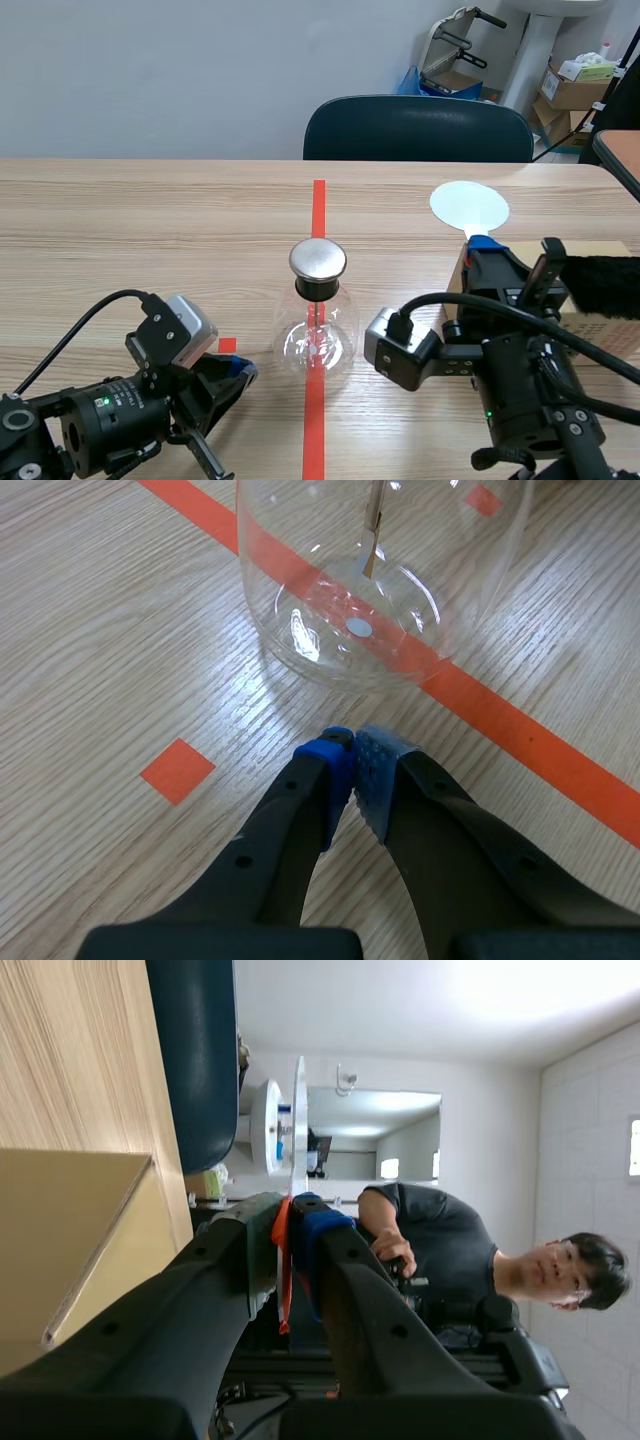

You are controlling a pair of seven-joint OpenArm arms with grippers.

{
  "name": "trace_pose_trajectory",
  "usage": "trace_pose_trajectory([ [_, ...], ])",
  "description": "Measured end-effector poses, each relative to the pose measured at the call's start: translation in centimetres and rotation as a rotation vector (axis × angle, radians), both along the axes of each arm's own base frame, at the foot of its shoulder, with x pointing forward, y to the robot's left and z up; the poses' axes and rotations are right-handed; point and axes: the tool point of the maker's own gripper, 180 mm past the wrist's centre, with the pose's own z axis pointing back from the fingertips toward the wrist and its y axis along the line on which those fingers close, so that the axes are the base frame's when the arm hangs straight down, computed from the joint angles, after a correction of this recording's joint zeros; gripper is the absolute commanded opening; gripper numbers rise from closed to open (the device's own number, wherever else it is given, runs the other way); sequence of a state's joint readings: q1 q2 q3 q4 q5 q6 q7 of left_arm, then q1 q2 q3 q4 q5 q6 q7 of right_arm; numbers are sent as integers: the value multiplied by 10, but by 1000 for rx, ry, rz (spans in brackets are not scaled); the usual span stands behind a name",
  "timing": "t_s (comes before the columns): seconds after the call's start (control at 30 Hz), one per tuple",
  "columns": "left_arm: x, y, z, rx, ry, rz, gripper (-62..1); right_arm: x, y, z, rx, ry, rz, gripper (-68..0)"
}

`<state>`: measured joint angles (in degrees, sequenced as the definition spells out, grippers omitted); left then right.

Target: Do the electroscope experiment

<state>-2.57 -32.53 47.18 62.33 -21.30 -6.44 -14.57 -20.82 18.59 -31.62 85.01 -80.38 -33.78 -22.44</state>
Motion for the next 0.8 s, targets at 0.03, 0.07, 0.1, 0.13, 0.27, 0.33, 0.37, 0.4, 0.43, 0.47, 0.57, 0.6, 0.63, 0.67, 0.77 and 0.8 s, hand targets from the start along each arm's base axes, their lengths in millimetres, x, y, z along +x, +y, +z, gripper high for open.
trace_pose_trajectory([
  [0.03, 0, 0, 0, 0, 0, 0, -569, 0, 1, 0, 0, 0, 7, -666],
  [0.07, 0, 0, 0, 0, 0, 0, -569, 0, 3, 0, 0, 0, 16, -666],
  [0.1, 0, 0, 0, 0, 0, 0, -569, -1, 5, 0, -1, 1, 27, -666],
  [0.13, 0, 0, 0, 0, 0, 0, -569, -1, 8, 0, -3, 2, 45, -666],
  [0.27, 0, 0, 0, 0, 0, 0, -569, -4, 23, -1, -7, 5, 131, -666],
  [0.33, 0, 0, 0, 0, 0, 0, -569, -6, 32, 2, -1, -14, 183, -666],
  [0.37, 0, 0, 0, 0, 0, 0, -569, -8, 37, 3, -4, -16, 208, -666],
  [0.4, 0, 0, 0, 0, 0, 0, -569, -9, 41, 2, -6, -15, 232, -666],
  [0.43, 0, 0, 0, 0, 0, 0, -569, -10, 44, 2, -7, -14, 249, -666],
  [0.47, 0, 0, 0, 0, 0, 0, -569, -11, 47, 2, -8, -13, 269, -666],
  [0.57, 0, 0, 0, 1, 0, 0, -569, -15, 55, 1, -12, -11, 321, -666],
  [0.6, 0, 0, 0, 1, 0, 0, -569, -16, 58, 1, -14, -10, 335, -666],
  [0.63, 0, 0, 0, 1, -1, 0, -569, -18, 61, 1, -16, -9, 354, -666],
  [0.67, 0, 0, 0, 1, -1, 0, -569, -19, 63, 0, -19, -8, 374, -666],
  [0.77, 0, 0, 0, 1, -1, 0, -569, -21, 67, 0, -23, -6, 397, -666],
  [0.8, 0, 0, 0, 1, -1, 0, -569, -23, 68, -1, -23, -4, 409, -666],
])
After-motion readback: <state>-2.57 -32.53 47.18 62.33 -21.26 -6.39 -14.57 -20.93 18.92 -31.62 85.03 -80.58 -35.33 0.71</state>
